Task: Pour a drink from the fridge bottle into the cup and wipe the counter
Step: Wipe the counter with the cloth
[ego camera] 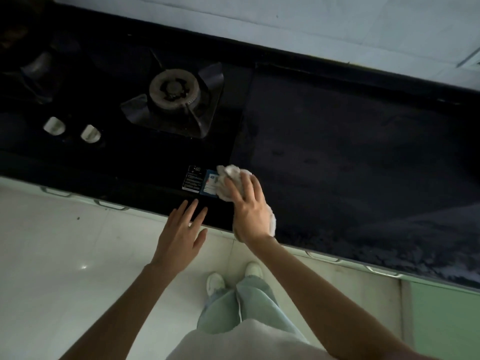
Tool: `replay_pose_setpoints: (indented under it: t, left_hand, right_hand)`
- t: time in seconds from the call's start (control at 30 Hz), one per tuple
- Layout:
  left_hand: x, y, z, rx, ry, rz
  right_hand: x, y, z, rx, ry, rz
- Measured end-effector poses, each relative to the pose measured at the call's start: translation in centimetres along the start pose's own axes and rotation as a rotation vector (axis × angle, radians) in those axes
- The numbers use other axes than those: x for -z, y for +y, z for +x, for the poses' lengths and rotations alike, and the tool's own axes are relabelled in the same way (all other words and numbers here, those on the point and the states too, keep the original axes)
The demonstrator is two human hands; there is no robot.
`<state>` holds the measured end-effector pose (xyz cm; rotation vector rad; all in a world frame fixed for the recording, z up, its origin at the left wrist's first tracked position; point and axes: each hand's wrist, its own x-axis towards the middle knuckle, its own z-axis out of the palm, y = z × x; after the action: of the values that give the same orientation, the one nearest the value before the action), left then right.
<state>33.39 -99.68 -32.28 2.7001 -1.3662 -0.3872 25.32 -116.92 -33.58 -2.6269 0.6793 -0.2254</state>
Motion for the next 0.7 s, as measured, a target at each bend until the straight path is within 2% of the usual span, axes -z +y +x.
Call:
replay_pose_setpoints:
  t: [0.1, 0.23, 0.37, 0.57, 0.7]
  left_hand:
    - [-0.5, -0.4, -0.1, -0.025, 0.004, 0.004]
    - [-0.9, -0.6, -0.1, -0.031, 0.016, -0.023]
    - [-1.1, -1.1, -0.2, -0.047, 0.024, -0.017]
    - [-1.3, -1.5, -0.3, -0.062, 0.025, 0.016]
    - [-1.4, -1.6, -0.3, -0.078, 0.052, 0.011]
  right_hand:
    - [0.5, 1.5, 5.2, -0.045, 0.030, 0.012]
    - [3.5, 6.6, 12.5, -0.137, -0.013, -0.063]
    - [4.2, 7.6, 11.9, -0.227, -0.040, -0.098]
    - [0.8, 3.0, 3.3, -0.017, 0.042, -0.107]
    - [0.9, 4.1, 9.6, -0.024, 0.046, -0.032]
